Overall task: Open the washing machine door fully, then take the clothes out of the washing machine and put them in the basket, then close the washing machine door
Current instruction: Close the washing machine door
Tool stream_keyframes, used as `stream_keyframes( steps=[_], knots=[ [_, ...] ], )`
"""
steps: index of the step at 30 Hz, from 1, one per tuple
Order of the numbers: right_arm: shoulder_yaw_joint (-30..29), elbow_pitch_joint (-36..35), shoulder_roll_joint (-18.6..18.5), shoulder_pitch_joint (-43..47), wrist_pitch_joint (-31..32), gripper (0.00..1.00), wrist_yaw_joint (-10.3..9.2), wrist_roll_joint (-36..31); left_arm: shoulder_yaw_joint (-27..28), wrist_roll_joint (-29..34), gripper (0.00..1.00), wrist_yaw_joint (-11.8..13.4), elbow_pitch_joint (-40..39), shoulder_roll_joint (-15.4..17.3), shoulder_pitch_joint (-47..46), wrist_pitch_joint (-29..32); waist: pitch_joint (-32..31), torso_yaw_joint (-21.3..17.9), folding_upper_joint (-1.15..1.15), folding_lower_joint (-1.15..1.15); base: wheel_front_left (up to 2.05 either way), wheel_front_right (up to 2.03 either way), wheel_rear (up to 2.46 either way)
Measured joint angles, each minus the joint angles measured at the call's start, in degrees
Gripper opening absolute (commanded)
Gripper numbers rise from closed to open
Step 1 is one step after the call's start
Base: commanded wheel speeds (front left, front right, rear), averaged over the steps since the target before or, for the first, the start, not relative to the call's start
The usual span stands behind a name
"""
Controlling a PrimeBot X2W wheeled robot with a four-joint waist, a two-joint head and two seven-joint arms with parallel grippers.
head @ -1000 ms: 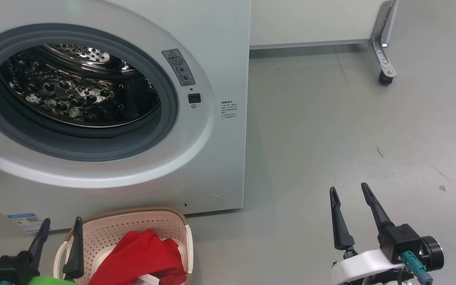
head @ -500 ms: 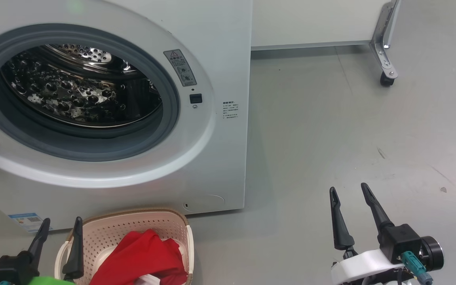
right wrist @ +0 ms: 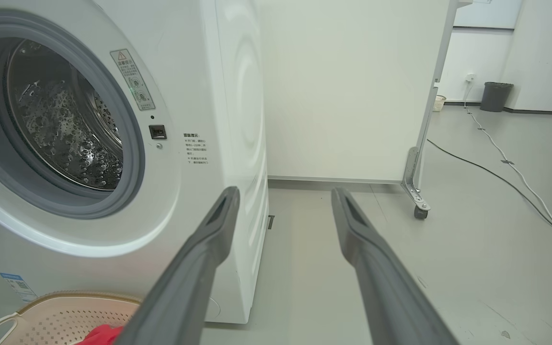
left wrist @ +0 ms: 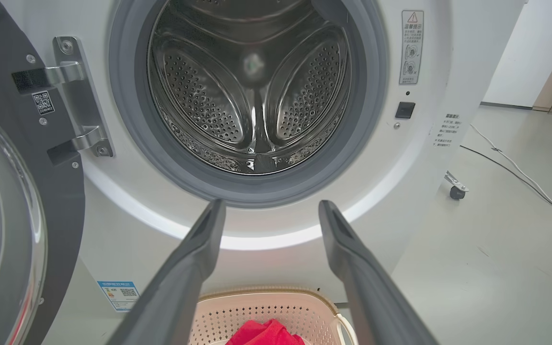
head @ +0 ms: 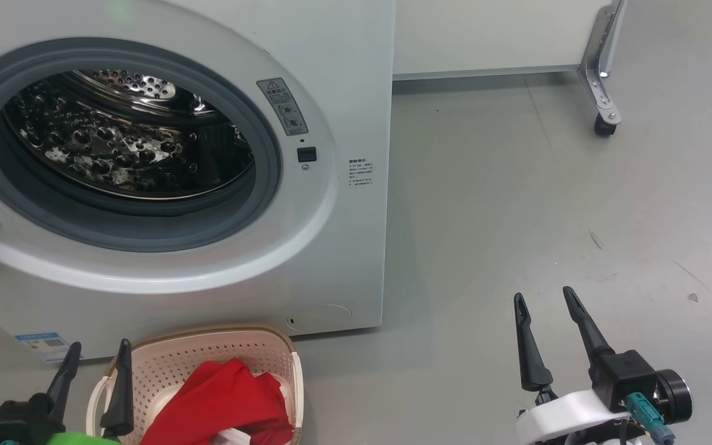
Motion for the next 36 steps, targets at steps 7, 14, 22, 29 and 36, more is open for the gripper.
stream_keyframes(
  steps=[7,14,22,29,36],
  knots=[
    [0.03,-0.02,0.01,-0.01,0.00,1.00,0.00,0.02,0.53,-0.41,1.00,-0.02,0.01,-0.08,0.00,0.00,0.29,0.05,0.00,0.00,-0.44,0.44,0.00],
    [0.26,-0.05,0.01,-0.01,0.00,1.00,0.00,0.47,0.92,-0.41,1.00,-0.07,-0.04,-0.01,0.00,0.00,0.74,-0.10,0.00,0.00,-0.73,0.73,0.00],
    [0.22,-0.11,0.01,-0.01,0.00,1.00,0.00,0.54,1.44,-0.41,1.00,-0.32,-0.07,0.07,0.01,0.00,1.35,-0.26,0.00,0.00,-1.00,1.00,0.00],
    [0.31,-0.14,0.01,-0.04,0.00,1.00,0.00,0.55,1.70,-0.32,1.00,-0.56,-0.29,0.10,0.00,0.00,1.73,-0.04,0.00,0.00,-1.33,1.33,0.00],
    [0.37,-0.14,0.01,-0.07,0.00,1.00,0.00,0.55,2.50,0.97,1.00,-0.56,-0.51,0.63,-0.01,0.00,1.88,0.08,0.00,0.00,-1.39,1.39,0.00]
  ],
)
